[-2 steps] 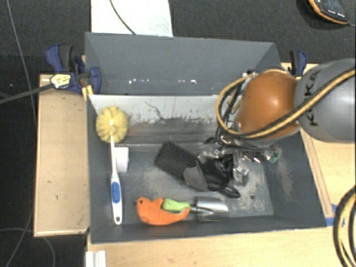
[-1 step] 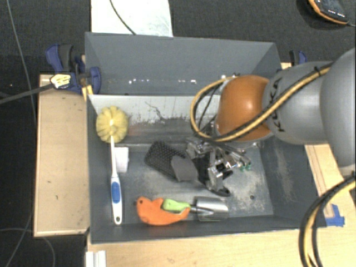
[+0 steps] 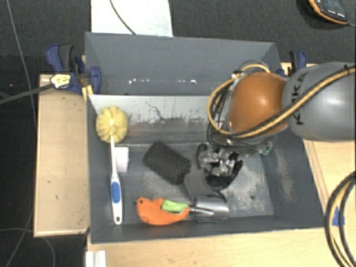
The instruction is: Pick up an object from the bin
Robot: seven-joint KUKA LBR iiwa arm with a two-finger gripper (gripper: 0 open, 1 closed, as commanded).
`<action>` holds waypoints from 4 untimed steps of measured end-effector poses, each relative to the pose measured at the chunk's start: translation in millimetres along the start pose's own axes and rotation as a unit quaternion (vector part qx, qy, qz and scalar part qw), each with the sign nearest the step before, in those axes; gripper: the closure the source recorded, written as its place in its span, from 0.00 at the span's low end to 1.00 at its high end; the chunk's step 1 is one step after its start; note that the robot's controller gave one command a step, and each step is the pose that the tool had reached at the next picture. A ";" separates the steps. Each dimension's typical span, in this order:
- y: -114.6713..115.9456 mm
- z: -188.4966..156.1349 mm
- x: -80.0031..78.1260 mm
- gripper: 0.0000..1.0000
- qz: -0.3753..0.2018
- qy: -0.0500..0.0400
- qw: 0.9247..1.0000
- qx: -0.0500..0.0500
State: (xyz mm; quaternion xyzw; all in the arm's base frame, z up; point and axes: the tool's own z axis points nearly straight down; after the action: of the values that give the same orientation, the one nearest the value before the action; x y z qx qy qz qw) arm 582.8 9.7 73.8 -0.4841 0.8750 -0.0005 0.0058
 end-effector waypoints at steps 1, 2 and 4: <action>-4.4 0.5 3.5 1.00 -0.061 0.000 0.998 0.000; -7.4 -1.1 7.6 1.00 -0.131 0.000 0.991 0.000; -6.0 -15.4 6.6 1.00 -0.132 -0.001 0.991 -0.002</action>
Offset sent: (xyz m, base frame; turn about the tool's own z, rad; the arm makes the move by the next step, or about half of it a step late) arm 0.0012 -0.0032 0.0142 -0.0751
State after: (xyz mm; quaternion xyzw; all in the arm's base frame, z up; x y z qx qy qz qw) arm 584.2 0.8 89.2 -0.5956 0.8033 0.0004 0.0056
